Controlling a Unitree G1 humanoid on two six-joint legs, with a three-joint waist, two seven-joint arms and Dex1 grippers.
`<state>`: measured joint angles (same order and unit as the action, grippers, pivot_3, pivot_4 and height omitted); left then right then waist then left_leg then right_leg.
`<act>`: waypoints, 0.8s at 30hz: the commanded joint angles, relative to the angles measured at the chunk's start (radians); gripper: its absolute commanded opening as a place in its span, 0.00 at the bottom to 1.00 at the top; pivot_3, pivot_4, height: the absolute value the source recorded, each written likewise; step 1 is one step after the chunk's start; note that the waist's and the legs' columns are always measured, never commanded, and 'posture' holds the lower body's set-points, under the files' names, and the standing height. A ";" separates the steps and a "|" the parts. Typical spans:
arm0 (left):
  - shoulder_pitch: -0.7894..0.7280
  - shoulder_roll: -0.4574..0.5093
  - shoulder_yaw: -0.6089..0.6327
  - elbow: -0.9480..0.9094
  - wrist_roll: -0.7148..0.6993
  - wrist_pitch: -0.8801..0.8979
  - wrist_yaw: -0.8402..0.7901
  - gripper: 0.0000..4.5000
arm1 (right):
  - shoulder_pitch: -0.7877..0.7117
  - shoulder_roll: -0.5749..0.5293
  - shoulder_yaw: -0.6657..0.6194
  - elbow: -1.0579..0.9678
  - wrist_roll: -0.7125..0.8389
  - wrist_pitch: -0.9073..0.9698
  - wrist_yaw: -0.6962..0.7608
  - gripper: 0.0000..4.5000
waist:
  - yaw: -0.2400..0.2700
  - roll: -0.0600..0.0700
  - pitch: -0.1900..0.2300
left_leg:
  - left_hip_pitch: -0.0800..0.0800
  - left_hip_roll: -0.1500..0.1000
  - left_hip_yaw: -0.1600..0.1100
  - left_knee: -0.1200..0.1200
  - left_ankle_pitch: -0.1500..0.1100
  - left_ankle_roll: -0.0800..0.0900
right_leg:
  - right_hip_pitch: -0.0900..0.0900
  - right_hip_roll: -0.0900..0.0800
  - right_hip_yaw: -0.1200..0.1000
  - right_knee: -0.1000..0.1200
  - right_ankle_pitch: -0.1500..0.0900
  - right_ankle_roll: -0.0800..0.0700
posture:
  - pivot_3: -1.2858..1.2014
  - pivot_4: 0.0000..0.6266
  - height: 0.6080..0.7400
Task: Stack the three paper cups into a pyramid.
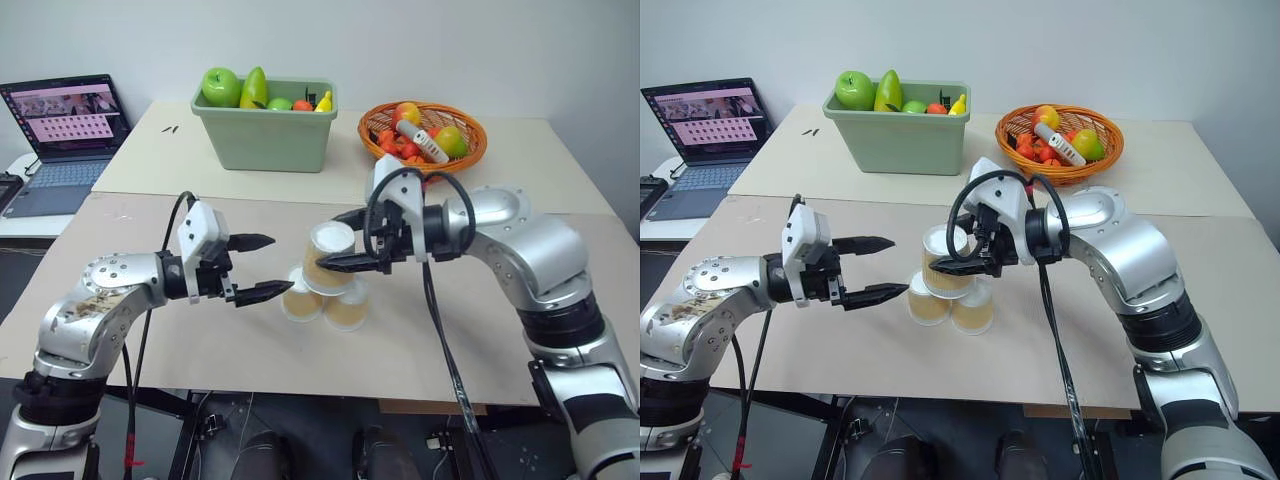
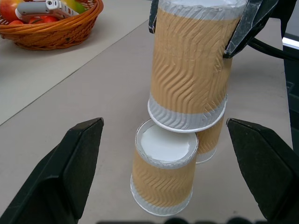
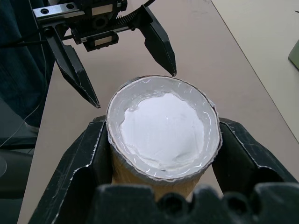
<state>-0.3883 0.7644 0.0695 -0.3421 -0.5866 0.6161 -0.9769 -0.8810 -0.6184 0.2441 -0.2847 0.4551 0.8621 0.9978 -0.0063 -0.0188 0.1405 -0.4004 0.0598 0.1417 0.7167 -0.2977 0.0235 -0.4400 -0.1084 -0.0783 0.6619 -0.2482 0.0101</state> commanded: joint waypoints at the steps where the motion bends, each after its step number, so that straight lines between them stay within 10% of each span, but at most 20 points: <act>1: -0.025 0.012 0.017 -0.015 -0.011 -0.003 -0.003 1.00 | 0.011 0.003 -0.017 -0.027 0.009 -0.001 -0.011 0.60 | 0.000 0.000 0.000 | 0.000 0.000 0.000 0.000 0.000 0.000 | 0.000 0.000 0.000 0.000 0.000 0.000 | 0.52 0.24 0.75; 5: -0.026 0.015 0.018 -0.013 -0.011 -0.003 -0.004 1.00 | 0.017 0.010 -0.020 -0.025 0.012 0.004 -0.020 0.60 | 0.000 0.000 0.000 | 0.000 0.000 0.000 0.000 0.000 0.000 | 0.000 0.000 0.000 0.000 0.000 0.000 | 0.52 0.24 0.75; 10: -0.030 0.012 0.016 -0.013 -0.009 -0.001 0.001 1.00 | 0.017 0.011 -0.026 -0.027 0.013 -0.010 -0.019 0.98 | 0.000 0.000 0.000 | 0.000 0.000 0.000 0.000 0.000 0.000 | 0.000 0.000 0.000 0.000 0.000 0.000 | 0.52 0.24 0.75; 24: 0.032 -0.042 0.073 -0.021 -0.012 0.007 0.119 1.00 | -0.162 0.026 -0.417 0.053 0.385 0.173 -0.076 0.98 | 0.003 0.000 0.000 | 0.000 0.000 -0.001 0.000 0.000 0.000 | 0.001 0.000 0.000 0.000 0.000 0.000 | 0.52 0.24 0.75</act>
<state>-0.3756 0.7397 0.0964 -0.3408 -0.5903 0.6209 -0.9097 -1.0031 -0.5949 -0.0532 -0.2540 0.7624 0.9969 0.9810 -0.0029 -0.0191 0.1404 -0.4001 0.0596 0.1409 0.7166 -0.2978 0.0237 -0.4390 -0.1085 -0.0785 0.6616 -0.2482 0.0100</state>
